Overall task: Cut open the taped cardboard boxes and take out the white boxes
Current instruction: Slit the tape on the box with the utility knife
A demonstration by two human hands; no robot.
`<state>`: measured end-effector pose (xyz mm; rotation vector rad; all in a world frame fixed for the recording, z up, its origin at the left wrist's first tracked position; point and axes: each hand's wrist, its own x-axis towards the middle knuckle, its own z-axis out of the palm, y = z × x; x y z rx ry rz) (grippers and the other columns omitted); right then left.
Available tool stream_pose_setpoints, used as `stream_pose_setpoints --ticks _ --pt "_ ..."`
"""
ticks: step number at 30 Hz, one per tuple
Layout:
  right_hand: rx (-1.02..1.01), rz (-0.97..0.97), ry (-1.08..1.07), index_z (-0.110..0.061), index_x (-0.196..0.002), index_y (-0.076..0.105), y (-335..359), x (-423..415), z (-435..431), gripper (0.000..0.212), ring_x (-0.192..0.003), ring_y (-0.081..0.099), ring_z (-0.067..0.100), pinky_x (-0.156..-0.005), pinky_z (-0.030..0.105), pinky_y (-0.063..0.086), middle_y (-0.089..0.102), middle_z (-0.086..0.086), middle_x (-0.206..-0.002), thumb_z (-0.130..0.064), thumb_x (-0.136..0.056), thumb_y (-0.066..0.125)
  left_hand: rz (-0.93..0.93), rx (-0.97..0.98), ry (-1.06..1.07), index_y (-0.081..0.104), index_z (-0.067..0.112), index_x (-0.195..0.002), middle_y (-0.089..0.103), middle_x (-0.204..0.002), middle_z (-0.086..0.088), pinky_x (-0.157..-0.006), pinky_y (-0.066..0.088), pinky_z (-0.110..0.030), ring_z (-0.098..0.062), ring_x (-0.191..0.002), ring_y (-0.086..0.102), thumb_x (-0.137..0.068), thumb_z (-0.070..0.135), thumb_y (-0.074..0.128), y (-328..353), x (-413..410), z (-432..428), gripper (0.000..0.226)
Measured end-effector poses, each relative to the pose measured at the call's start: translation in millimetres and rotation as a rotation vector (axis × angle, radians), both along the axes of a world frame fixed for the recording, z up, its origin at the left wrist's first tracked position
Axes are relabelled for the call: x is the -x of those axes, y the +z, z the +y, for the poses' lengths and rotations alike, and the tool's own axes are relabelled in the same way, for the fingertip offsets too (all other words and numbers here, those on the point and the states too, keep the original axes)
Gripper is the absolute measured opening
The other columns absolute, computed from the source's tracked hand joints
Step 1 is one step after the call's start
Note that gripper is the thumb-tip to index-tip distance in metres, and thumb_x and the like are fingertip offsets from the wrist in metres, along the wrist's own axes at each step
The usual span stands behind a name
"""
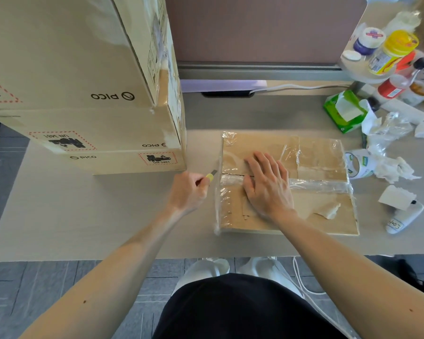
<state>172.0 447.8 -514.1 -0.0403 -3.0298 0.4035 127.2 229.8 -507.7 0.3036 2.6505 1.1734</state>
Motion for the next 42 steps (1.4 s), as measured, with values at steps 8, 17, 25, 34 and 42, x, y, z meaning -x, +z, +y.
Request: stream_pose_setpoints --ticks 8,17,25,34,42 --pt "0.004 -0.019 -0.010 -0.022 -0.141 0.043 0.5 -0.1 0.1 0.047 -0.143 0.029 0.024 -0.118 0.046 0.021 0.038 0.002 -0.152 -0.036 -0.097 0.039 0.000 -0.010 0.029 0.035 0.012 -0.048 0.030 -0.043 0.000 -0.049 0.021 -0.034 -0.019 -0.045 0.025 -0.096 0.018 0.055 3.9 19.4 23.8 0.053" --pt "-0.006 -0.031 -0.005 -0.021 -0.142 0.043 -0.3 0.5 -0.3 0.047 -0.143 0.029 0.025 -0.118 0.047 0.021 0.037 0.003 -0.153 -0.036 -0.097 0.041 -0.116 -0.080 0.032 0.051 -0.011 -0.059 0.044 -0.042 -0.011 -0.035 0.035 -0.037 -0.020 -0.031 0.044 -0.098 0.016 0.055 3.1 13.7 18.5 0.048" --pt "-0.009 -0.001 -0.003 -0.021 -0.137 0.044 -0.5 0.5 -0.7 0.044 -0.140 0.030 0.025 -0.116 0.045 0.021 0.039 0.003 -0.149 -0.035 -0.095 0.042 -0.138 -0.032 0.012 0.048 -0.012 -0.060 0.038 -0.044 -0.008 -0.031 0.029 -0.023 -0.019 -0.027 0.046 -0.098 0.016 0.055 4.7 -0.6 13.3 0.048" --pt "0.009 0.032 -0.011 -0.021 -0.134 0.047 0.6 0.3 -2.6 0.044 -0.138 0.033 0.024 -0.115 0.046 0.024 0.042 0.002 -0.145 -0.033 -0.092 0.041 -0.095 0.013 -0.015 0.036 0.003 -0.051 0.028 -0.045 -0.001 -0.035 0.028 -0.039 -0.027 -0.031 0.041 -0.094 0.028 0.053 0.7 -23.8 8.2 0.053" --pt "0.003 0.026 -0.016 -0.022 -0.135 0.046 0.0 0.5 -3.2 0.045 -0.139 0.033 0.025 -0.115 0.047 0.024 0.041 0.002 -0.146 -0.035 -0.093 0.038 -0.091 -0.047 -0.024 0.039 0.002 -0.048 0.034 -0.040 0.002 -0.039 0.023 -0.034 -0.030 -0.034 0.040 -0.099 0.023 0.057 0.7 -44.0 2.1 0.058"
